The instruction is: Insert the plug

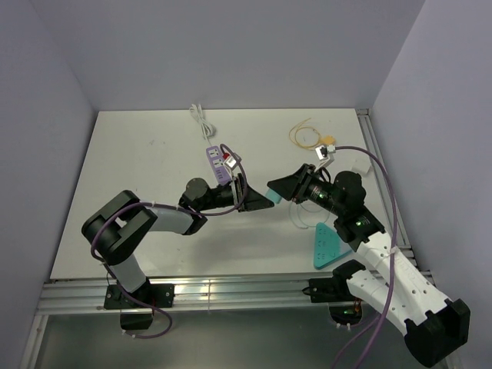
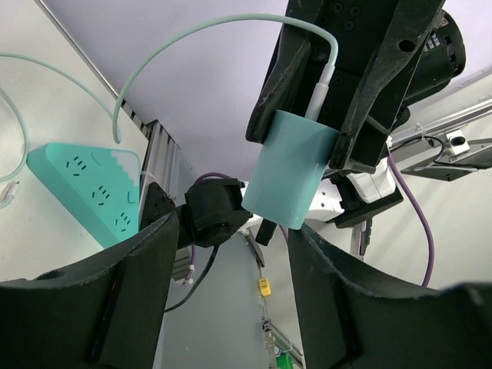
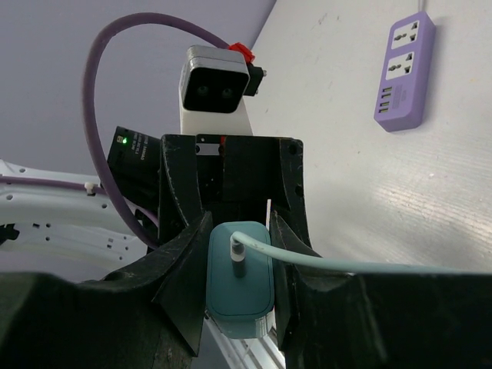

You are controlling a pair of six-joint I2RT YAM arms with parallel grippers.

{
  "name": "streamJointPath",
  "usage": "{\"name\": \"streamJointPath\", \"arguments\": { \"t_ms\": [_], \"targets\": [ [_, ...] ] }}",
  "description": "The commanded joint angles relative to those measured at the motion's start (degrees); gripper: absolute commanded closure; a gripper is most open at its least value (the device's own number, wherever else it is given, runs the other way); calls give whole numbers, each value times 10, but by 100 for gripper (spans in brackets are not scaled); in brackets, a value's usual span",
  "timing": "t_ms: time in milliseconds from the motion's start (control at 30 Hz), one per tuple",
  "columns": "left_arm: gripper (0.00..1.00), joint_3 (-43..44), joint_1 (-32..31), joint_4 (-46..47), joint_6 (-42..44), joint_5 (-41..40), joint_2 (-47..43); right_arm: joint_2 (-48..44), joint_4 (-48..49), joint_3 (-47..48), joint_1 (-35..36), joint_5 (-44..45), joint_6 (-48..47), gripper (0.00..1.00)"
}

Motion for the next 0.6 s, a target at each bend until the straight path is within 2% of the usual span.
{"name": "streamJointPath", "arguments": {
  "t_ms": [0,233,567],
  "targets": [
    [36,11,-2,322,9,-9,-25,1,23,-4,1,-23,-3,100],
    [50,-15,-2,312,35,-9,-58,-5,10,-4,1,-3,-6,100],
    [39,4,-2,309,33,-5,-43,2,47,-14,2,-39,19,100]
  ]
}}
